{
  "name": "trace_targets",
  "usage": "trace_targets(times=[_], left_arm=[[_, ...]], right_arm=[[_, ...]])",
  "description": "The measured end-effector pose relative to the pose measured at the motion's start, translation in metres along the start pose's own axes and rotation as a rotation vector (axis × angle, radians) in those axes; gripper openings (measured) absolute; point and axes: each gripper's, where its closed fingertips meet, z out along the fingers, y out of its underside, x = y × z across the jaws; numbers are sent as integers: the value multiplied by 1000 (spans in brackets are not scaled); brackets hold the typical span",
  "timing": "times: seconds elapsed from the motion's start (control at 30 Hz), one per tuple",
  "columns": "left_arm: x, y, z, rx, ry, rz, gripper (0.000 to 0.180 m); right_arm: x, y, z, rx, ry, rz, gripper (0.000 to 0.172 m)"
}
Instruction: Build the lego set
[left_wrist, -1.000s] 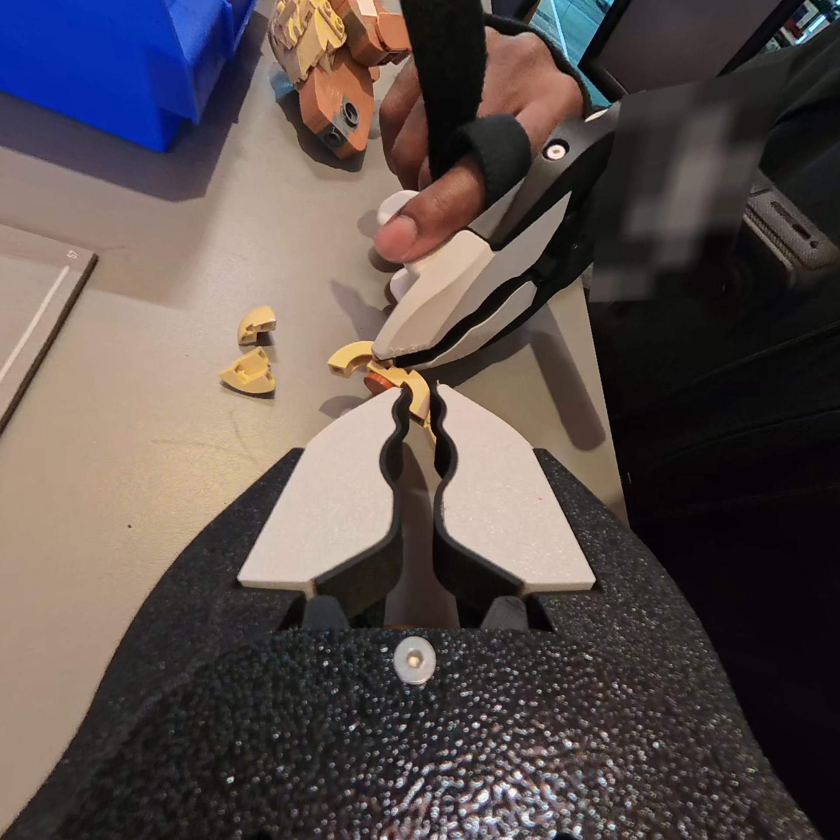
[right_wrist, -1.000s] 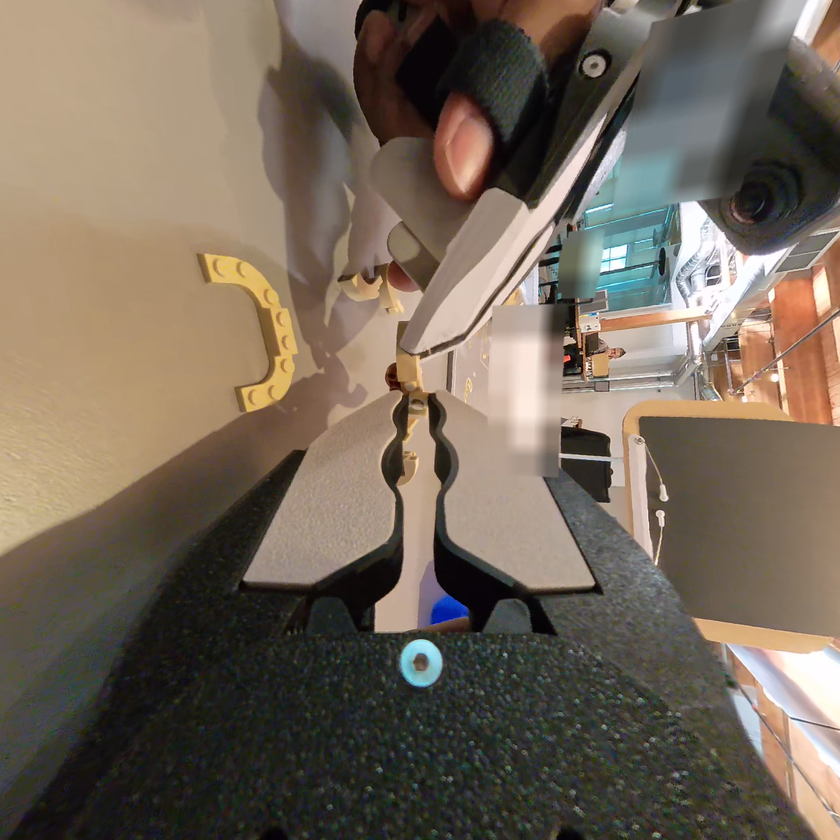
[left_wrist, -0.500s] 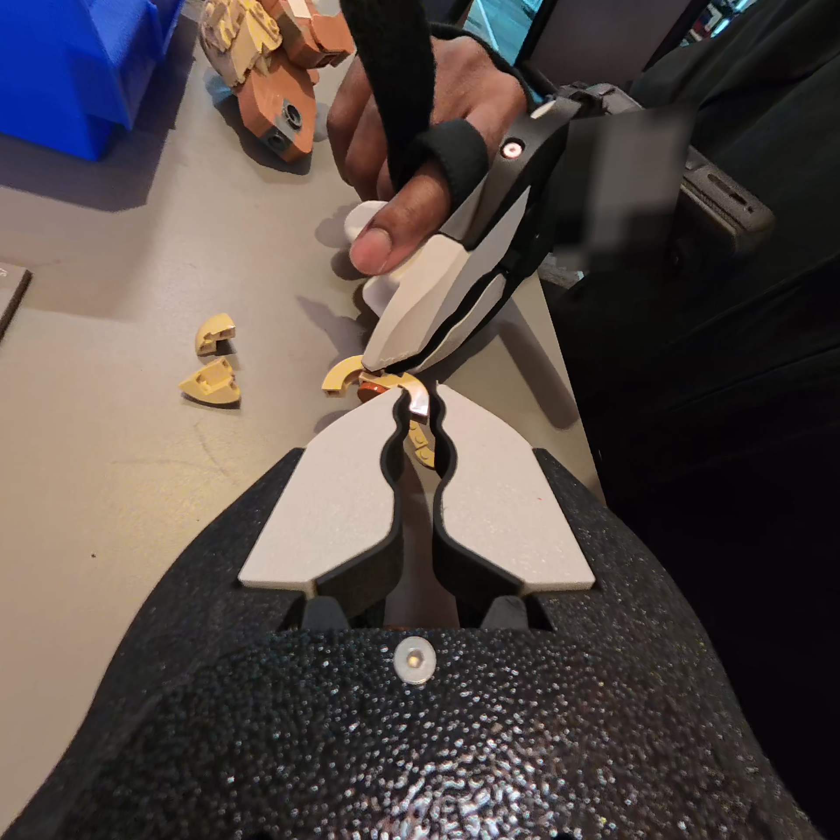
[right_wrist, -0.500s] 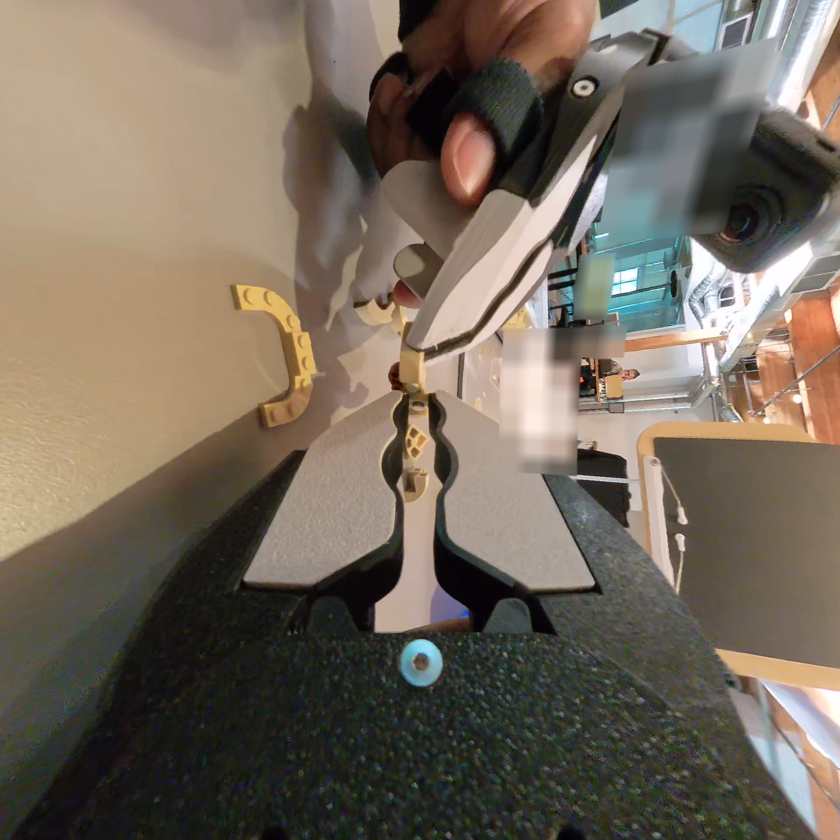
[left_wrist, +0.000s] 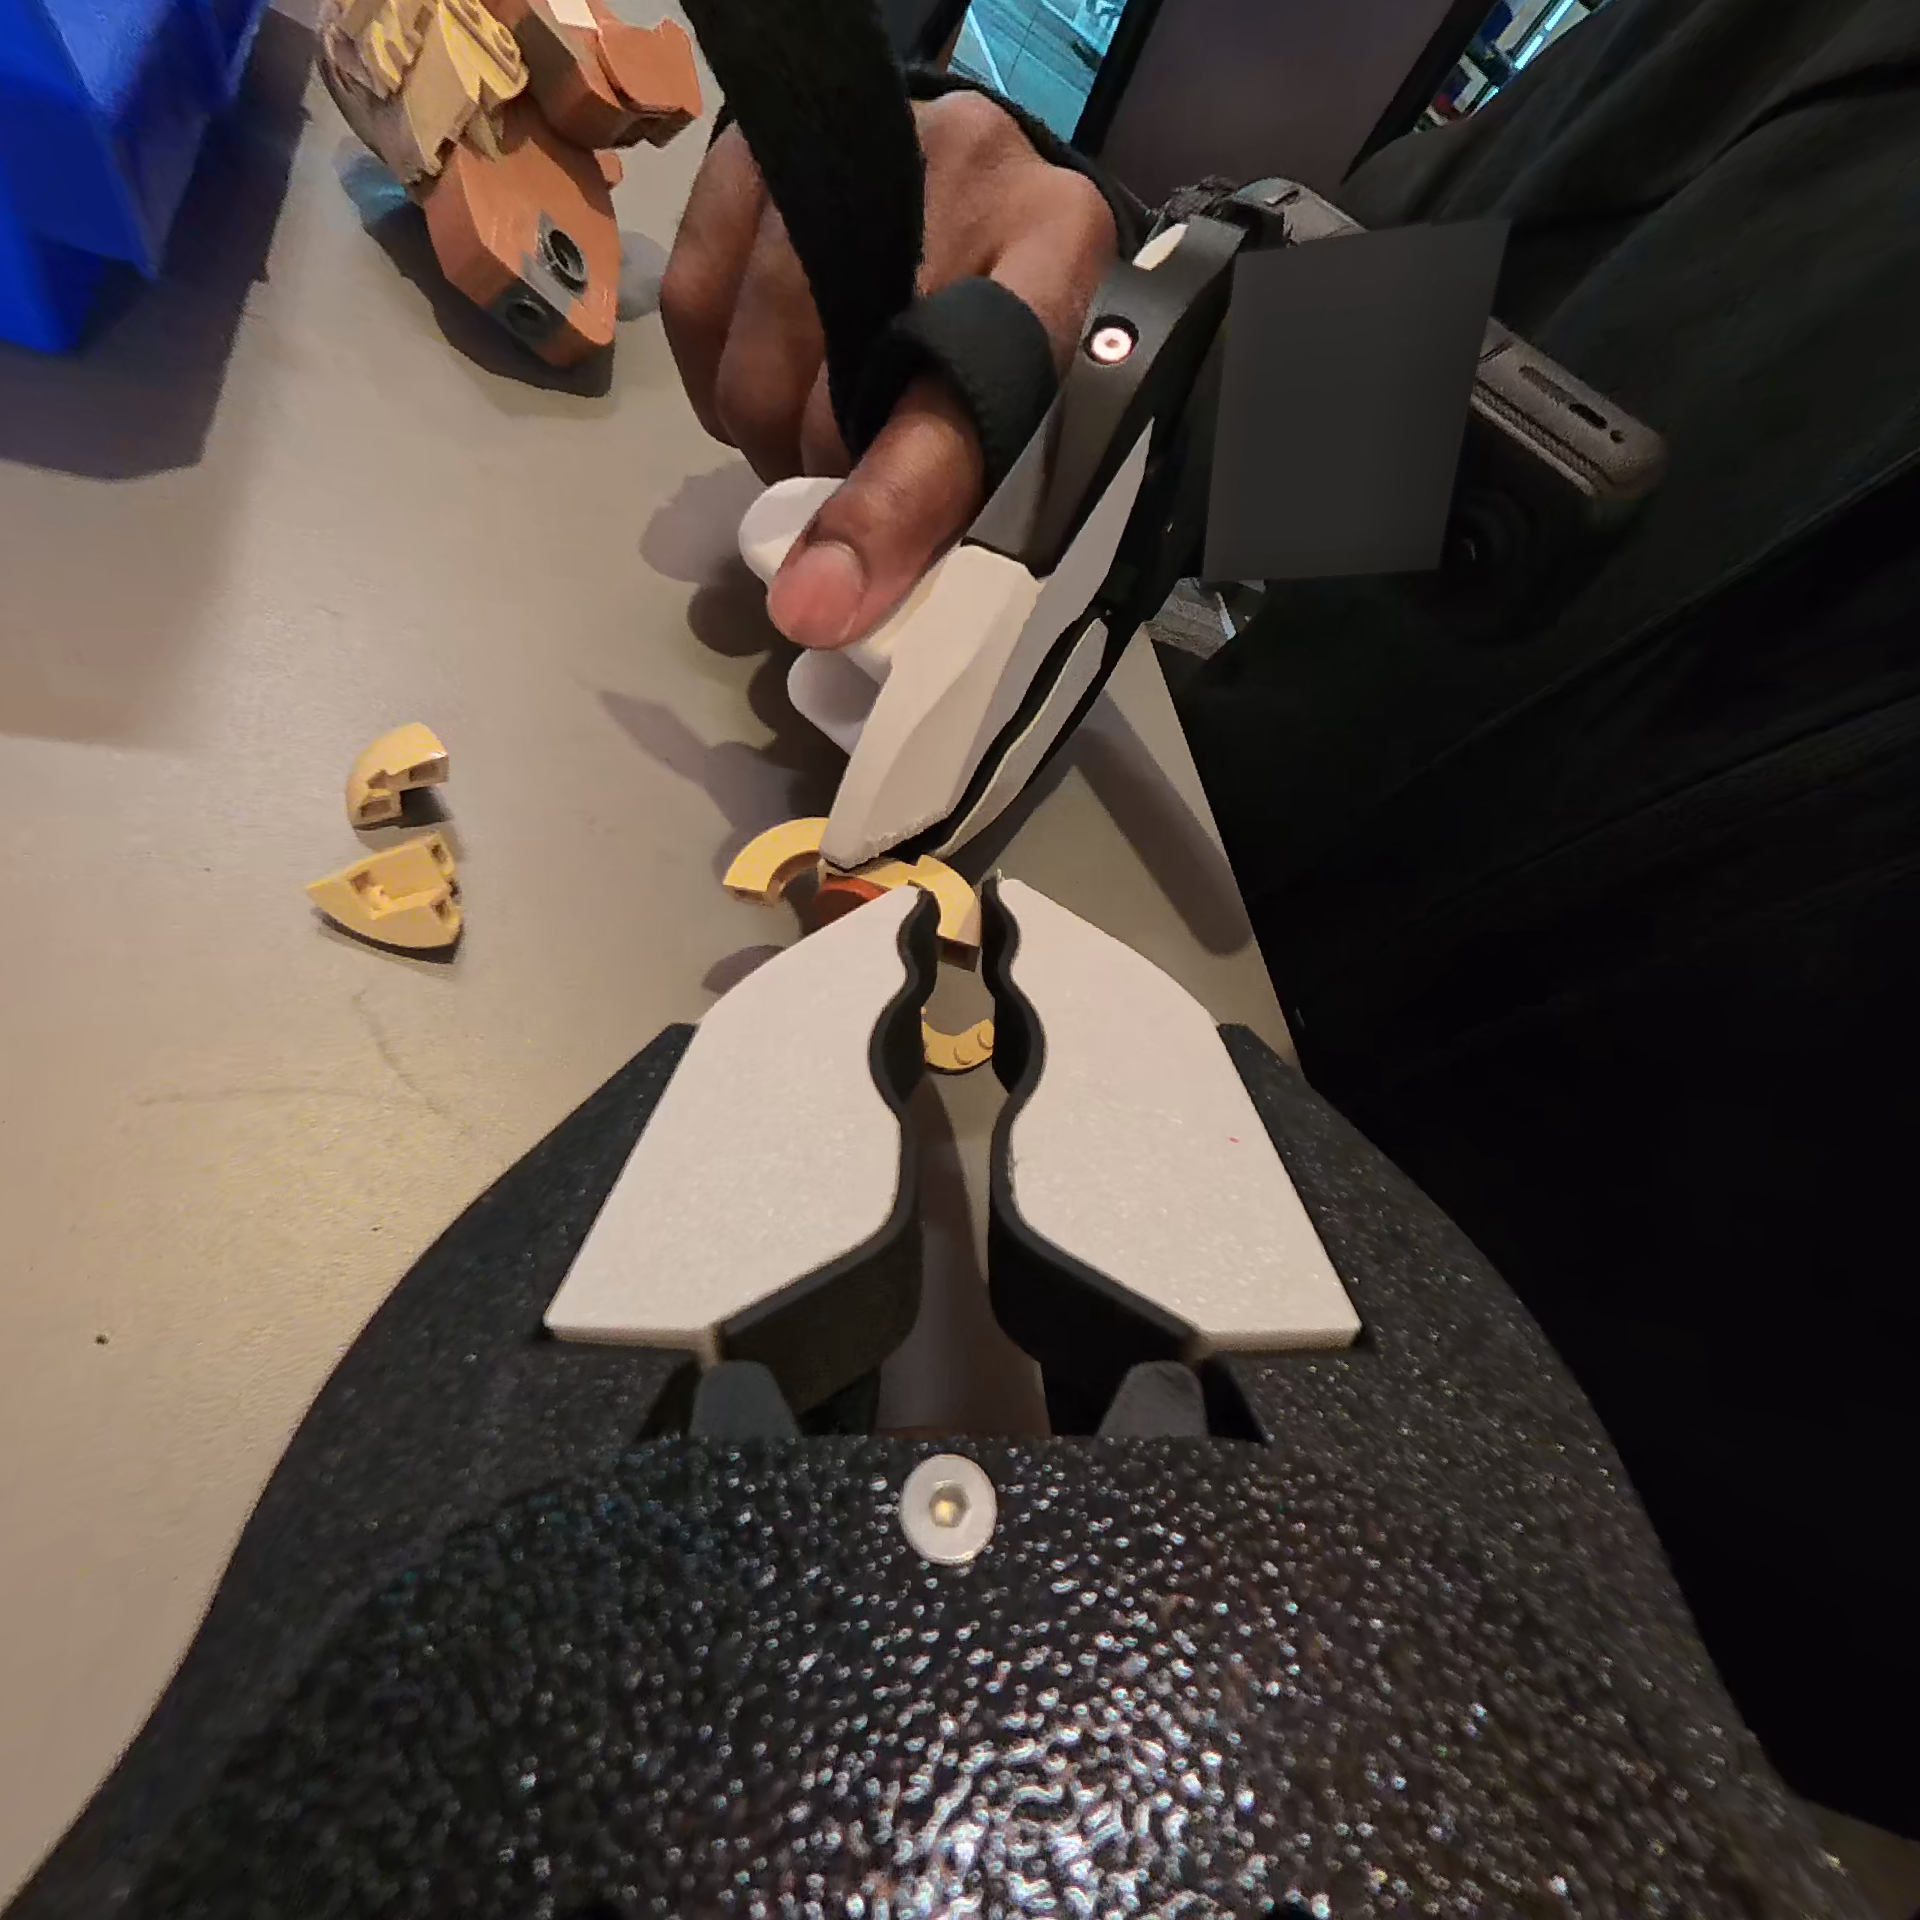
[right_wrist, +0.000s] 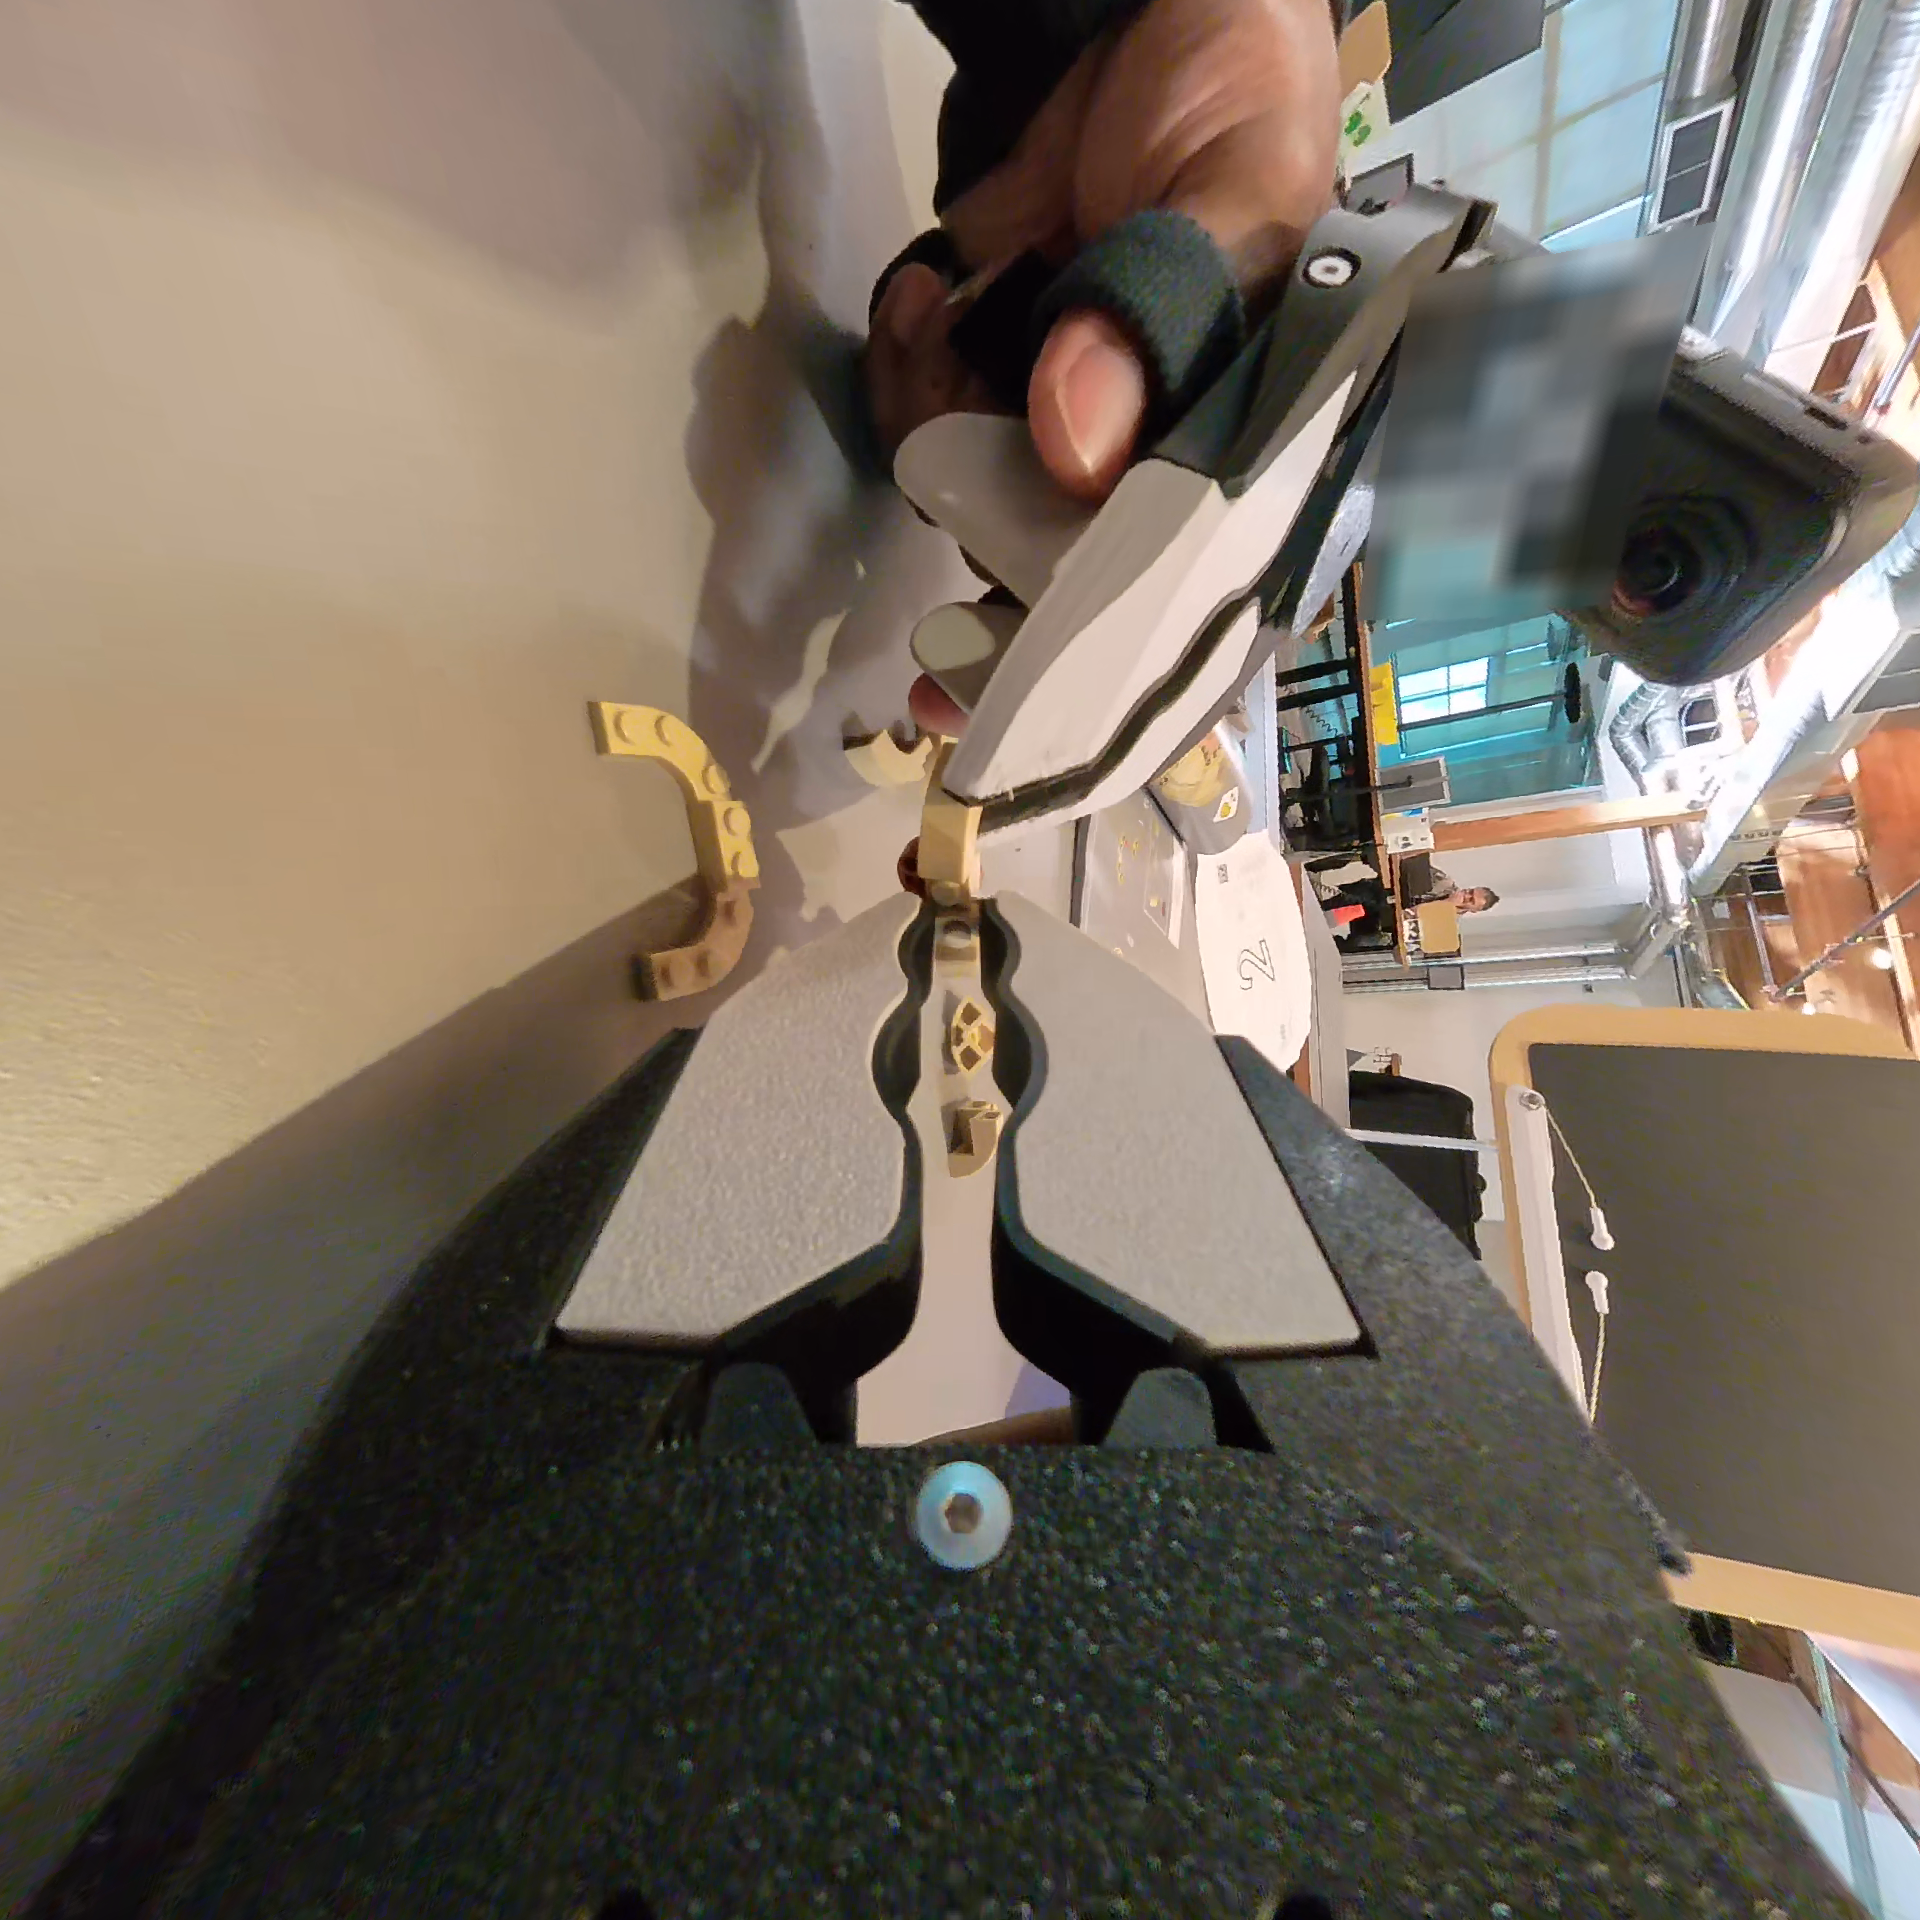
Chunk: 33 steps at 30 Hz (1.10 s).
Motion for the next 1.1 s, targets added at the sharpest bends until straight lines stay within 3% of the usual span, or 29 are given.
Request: trace_targets(times=[0.3, 0.8, 1.1], left_arm=[[5, 3, 1, -19, 26, 16, 8], [6, -11, -11, 77, 23, 16, 11], [5, -10, -10, 75, 14, 35, 10]], right_arm=[[-4, -5, -2, 13, -41, 11, 7], [3, -6, -3, 83, -184, 453, 7], [6, -8, -3, 102, -180, 466, 7]])
